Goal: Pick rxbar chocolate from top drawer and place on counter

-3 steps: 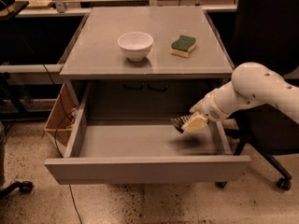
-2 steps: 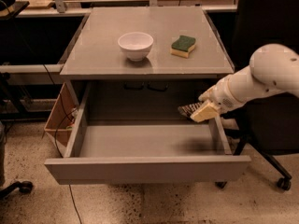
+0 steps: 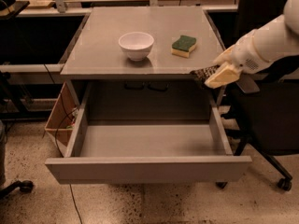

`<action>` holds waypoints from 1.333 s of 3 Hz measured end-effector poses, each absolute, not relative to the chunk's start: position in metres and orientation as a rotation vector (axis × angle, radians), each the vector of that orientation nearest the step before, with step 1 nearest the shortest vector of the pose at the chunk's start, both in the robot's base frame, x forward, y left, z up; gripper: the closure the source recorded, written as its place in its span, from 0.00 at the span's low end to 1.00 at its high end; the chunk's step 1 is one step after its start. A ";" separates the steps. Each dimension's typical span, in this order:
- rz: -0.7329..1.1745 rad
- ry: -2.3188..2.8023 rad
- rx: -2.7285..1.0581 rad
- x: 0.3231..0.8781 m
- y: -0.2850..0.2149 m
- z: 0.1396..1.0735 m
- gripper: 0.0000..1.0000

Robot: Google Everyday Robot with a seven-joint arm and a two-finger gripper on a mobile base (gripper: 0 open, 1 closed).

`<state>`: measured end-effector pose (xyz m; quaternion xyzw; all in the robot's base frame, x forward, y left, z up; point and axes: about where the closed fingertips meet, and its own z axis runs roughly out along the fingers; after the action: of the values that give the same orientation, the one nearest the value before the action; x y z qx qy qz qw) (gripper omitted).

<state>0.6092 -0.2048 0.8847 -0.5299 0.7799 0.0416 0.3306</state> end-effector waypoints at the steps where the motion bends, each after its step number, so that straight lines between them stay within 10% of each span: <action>1: 0.080 1.972 -1.408 0.640 -0.198 0.911 1.00; 3: 0.154 1.932 -1.421 0.710 -0.174 0.882 0.96; 4: 0.191 1.930 -1.435 0.708 -0.169 0.877 0.73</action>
Offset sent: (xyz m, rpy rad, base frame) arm 0.1066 0.0314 0.0192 0.0374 -0.0891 0.0839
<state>0.7078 -0.1687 0.8769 -0.5558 0.7475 0.0738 0.3563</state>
